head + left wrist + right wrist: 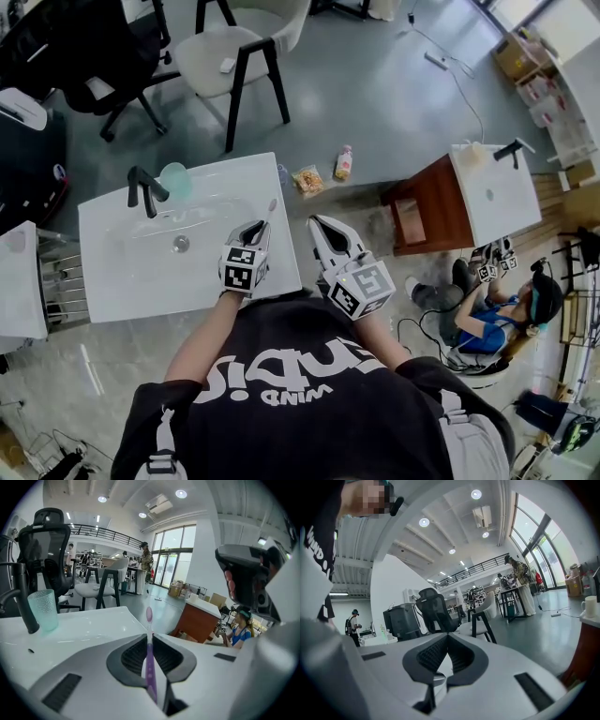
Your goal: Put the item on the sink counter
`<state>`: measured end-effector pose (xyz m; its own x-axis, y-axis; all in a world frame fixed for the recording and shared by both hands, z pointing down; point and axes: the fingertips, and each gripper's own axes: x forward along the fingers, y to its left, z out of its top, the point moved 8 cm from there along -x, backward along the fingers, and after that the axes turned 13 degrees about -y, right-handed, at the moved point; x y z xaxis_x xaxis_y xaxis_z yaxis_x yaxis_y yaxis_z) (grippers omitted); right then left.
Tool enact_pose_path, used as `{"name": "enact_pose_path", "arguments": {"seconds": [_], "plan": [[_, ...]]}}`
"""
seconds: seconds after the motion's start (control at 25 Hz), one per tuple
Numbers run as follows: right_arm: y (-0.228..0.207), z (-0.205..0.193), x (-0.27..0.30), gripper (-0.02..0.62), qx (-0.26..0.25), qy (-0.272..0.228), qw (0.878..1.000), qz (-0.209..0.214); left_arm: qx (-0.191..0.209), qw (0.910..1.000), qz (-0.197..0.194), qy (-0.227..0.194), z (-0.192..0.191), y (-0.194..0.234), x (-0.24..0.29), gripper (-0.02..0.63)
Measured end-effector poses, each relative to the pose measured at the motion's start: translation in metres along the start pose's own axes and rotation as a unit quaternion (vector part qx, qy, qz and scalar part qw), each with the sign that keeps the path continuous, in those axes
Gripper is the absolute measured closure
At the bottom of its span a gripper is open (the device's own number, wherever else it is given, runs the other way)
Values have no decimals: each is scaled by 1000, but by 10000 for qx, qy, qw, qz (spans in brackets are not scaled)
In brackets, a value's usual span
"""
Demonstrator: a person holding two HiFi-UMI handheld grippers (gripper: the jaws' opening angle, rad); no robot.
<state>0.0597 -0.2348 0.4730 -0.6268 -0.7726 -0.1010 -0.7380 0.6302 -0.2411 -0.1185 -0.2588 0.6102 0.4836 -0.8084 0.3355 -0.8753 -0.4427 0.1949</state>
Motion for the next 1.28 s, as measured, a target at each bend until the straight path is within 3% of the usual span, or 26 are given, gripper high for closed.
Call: {"name": "enact_pose_path", "arguments": {"seconds": [0.64, 1.28], "plan": [[-8, -1, -2, 578, 14, 106, 9999, 37, 184, 9960, -62, 872, -29, -7, 27, 554], [-16, 0, -3, 578, 40, 80, 9999, -93, 316, 9944, -170, 999, -35, -11, 36, 554]]}}
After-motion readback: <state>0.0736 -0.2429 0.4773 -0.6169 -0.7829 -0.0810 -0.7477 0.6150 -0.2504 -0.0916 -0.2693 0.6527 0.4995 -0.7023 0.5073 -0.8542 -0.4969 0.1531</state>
